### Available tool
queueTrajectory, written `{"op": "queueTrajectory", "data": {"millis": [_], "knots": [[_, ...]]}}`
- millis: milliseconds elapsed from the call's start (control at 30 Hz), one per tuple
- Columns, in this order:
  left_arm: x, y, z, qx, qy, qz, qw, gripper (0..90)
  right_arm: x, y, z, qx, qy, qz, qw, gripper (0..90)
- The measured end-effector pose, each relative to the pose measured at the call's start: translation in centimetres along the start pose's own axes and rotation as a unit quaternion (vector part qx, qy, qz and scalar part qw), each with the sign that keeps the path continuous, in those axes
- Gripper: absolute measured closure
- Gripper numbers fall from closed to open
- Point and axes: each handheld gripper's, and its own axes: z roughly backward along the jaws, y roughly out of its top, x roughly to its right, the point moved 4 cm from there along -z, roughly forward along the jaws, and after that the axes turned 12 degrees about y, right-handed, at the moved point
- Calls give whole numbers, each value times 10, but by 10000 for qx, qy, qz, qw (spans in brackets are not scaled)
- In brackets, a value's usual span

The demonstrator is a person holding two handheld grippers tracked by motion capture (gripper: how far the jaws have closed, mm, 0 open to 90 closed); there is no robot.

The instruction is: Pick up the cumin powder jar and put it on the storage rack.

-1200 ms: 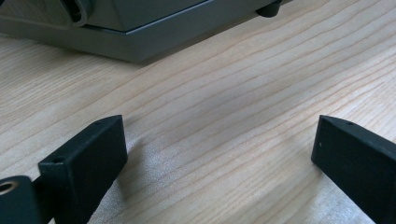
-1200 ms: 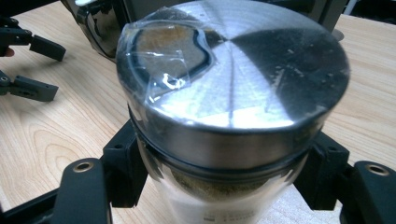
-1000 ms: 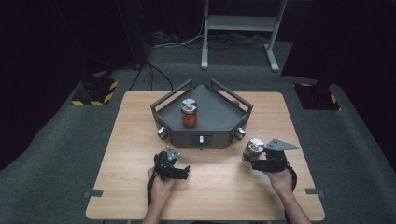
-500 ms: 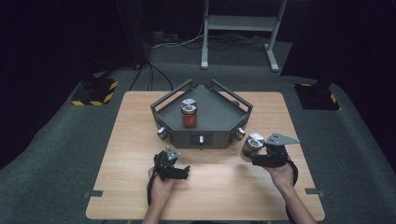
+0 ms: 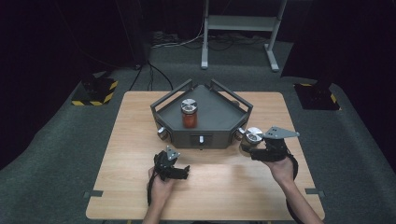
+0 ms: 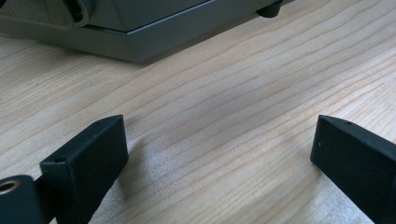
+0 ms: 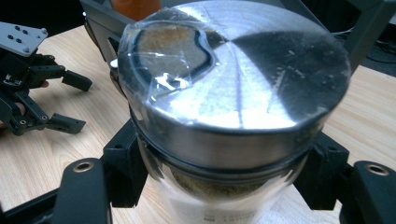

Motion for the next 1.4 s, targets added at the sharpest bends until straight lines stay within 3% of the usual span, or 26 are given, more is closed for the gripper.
{"op": "queueTrajectory", "data": {"millis": [700, 1400], "knots": [[0, 0, 0, -1, 1, -1, 10000, 39, 8, 46, 5, 111, 131, 152, 9997, 312], [0, 0, 0, -1, 1, -3, 10000, 39, 16, 83, -21, 73, 232, 89, 9997, 312]]}}
